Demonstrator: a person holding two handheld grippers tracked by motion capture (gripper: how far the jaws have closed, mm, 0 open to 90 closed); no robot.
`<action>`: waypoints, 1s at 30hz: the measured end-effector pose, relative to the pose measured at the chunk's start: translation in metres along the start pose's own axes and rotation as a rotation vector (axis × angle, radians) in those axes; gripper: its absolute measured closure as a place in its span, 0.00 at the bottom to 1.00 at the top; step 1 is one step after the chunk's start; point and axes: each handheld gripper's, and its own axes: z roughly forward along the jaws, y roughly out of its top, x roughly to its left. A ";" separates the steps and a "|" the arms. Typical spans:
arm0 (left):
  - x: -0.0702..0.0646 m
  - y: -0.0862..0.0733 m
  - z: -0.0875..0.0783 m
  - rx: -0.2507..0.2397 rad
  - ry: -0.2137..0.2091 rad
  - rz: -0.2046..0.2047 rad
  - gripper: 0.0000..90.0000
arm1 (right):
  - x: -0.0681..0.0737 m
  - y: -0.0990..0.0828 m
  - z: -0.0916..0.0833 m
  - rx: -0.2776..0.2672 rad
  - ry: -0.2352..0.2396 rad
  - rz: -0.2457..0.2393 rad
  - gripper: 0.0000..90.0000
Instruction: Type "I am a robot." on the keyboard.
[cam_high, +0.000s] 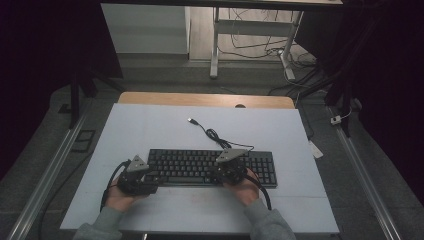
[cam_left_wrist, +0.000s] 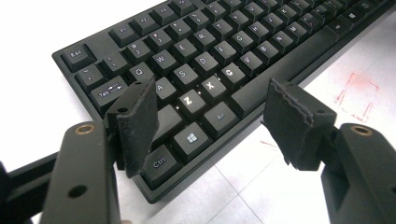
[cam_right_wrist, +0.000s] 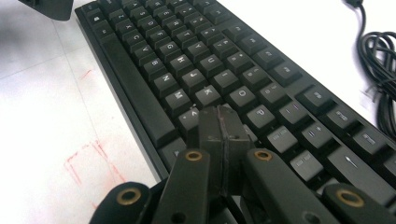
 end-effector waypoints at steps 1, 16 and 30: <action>0.000 0.000 0.000 0.001 0.000 0.001 0.39 | 0.001 0.001 0.002 0.005 0.001 -0.002 1.00; 0.000 -0.001 0.001 0.001 0.002 0.002 0.39 | 0.004 0.000 0.014 0.042 -0.015 -0.011 1.00; 0.001 -0.002 0.001 0.000 0.005 -0.002 0.39 | 0.002 0.001 0.005 -0.007 -0.021 -0.015 0.99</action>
